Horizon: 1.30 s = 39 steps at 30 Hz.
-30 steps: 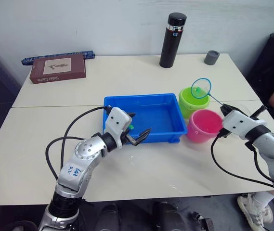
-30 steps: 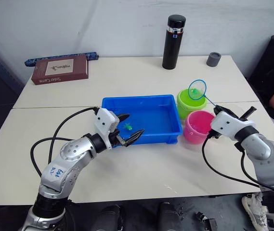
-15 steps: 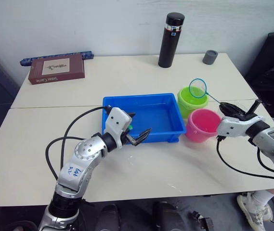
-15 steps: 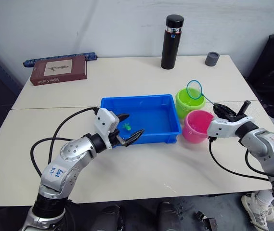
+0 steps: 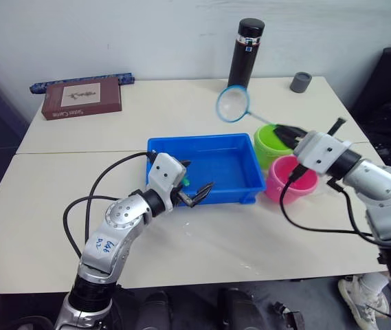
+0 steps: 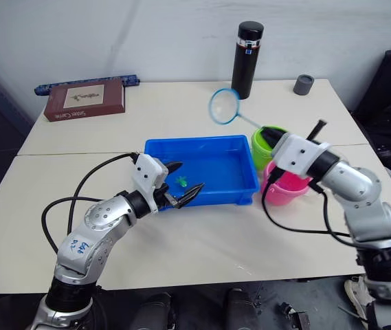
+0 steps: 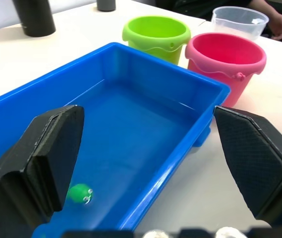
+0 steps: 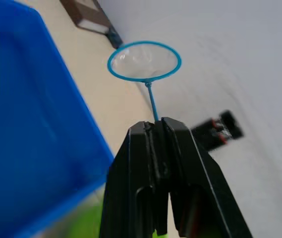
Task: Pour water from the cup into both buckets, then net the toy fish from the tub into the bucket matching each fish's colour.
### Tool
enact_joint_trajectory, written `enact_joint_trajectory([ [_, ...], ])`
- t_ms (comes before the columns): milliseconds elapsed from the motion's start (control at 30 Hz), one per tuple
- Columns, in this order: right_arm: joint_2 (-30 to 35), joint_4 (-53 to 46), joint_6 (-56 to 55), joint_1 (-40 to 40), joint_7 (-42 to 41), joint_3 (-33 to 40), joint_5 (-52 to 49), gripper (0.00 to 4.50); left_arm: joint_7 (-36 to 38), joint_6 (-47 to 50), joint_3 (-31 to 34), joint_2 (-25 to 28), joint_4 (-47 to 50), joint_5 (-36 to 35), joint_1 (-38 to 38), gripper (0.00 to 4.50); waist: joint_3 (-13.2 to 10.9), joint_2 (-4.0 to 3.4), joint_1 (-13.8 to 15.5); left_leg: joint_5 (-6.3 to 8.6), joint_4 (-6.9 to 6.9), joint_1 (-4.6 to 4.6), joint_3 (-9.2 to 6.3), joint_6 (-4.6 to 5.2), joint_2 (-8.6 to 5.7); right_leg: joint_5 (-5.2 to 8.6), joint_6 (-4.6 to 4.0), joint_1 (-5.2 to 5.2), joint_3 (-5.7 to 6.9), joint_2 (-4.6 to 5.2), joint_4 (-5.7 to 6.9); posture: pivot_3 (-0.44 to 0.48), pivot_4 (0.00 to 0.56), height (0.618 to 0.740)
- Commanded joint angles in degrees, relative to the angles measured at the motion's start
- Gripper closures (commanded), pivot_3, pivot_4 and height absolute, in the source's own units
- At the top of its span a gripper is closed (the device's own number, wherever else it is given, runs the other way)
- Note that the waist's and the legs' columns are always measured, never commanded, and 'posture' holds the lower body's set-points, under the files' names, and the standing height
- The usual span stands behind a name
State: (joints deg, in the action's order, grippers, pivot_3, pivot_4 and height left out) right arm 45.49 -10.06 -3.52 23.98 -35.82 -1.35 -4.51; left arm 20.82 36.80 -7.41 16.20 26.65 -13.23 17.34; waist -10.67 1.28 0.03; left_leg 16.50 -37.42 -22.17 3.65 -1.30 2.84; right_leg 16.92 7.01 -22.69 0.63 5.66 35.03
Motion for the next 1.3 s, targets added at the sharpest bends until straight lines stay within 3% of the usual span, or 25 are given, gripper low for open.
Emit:
enact_joint_trajectory([
  [33,-0.85,-3.19,2.87,-0.26,-2.46,-0.29,-1.68,4.50,-0.75,0.00,0.83,0.06,3.66,-0.19,-0.65,0.02,0.00,0.00,0.05,0.01,-0.02,-0.01,0.00,0.02,0.00,0.00,0.00,0.00,0.00,0.01,0.00,0.000,0.150,0.740],
  [367,-3.34,7.37,-3.41,-0.64,-6.89,-6.96,3.14,4.50,-4.57,4.50,2.48,-0.05,7.05,0.58,-3.87,0.02,0.00,0.00,-0.31,0.04,0.00,0.04,0.01,0.06,0.00,0.01,-0.03,0.01,0.00,-0.01,0.01,0.000,0.150,0.740],
  [1067,-7.99,27.89,-15.35,6.78,-11.44,-11.41,8.37,4.50,-11.64,10.82,3.69,-0.48,11.85,2.99,-7.42,0.02,0.00,0.00,-0.37,0.01,-0.02,0.04,0.02,0.01,-0.01,0.01,-0.03,-0.01,-0.01,0.00,0.07,0.000,0.150,0.740],
  [1300,-9.73,27.10,-15.71,6.23,-13.54,-12.29,7.38,4.50,-11.86,11.01,3.48,-0.75,12.18,2.97,-7.47,0.02,0.00,0.00,-0.35,0.01,-0.02,0.06,0.02,-0.01,0.00,0.01,-0.03,0.00,-0.01,0.00,0.08,0.000,0.150,0.740],
])
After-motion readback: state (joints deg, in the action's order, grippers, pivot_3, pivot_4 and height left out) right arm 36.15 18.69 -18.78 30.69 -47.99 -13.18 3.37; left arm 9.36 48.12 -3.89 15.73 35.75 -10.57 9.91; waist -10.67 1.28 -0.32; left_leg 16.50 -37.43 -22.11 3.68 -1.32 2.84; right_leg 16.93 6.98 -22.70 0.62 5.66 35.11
